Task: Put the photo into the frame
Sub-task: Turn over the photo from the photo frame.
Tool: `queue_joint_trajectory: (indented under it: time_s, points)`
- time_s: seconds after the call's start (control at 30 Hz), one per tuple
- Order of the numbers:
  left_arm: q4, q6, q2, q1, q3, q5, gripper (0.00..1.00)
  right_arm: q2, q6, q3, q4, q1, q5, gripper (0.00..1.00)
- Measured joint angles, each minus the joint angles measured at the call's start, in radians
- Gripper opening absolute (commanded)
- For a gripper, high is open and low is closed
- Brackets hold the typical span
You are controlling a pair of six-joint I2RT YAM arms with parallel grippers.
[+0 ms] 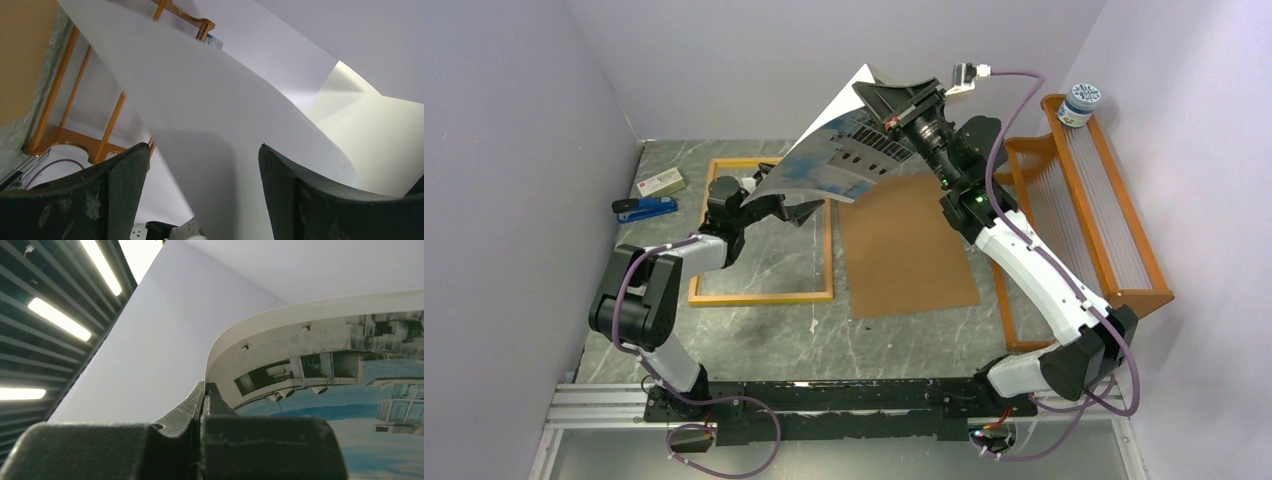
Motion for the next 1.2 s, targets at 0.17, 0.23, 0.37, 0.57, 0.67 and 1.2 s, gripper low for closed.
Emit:
queue_joint_trajectory:
  time_s: [0.17,0.23,0.37,0.57,0.67,1.2]
  points:
    - [0.033,0.0,0.004,-0.007,-0.002,-0.001,0.74,0.017,0.031,-0.017,0.017,0.0,-0.027,0.0]
    - [0.052,0.0,0.004,-0.008,-0.01,-0.008,0.63,0.017,0.042,-0.022,0.028,0.0,-0.034,0.0]
    - [0.103,0.0,0.005,-0.008,-0.039,-0.04,0.43,0.002,0.061,-0.05,0.04,-0.001,-0.046,0.0]
    - [0.154,-0.003,0.018,-0.008,-0.042,-0.081,0.15,-0.033,0.082,-0.072,0.04,-0.009,-0.054,0.0]
    - [0.195,-0.002,0.028,-0.008,-0.042,-0.1,0.03,-0.048,0.085,-0.078,0.039,-0.014,-0.076,0.1]
    - [0.048,-0.002,0.027,-0.001,0.101,-0.094,0.02,-0.275,-0.042,-0.21,-0.335,-0.134,-0.023,0.99]
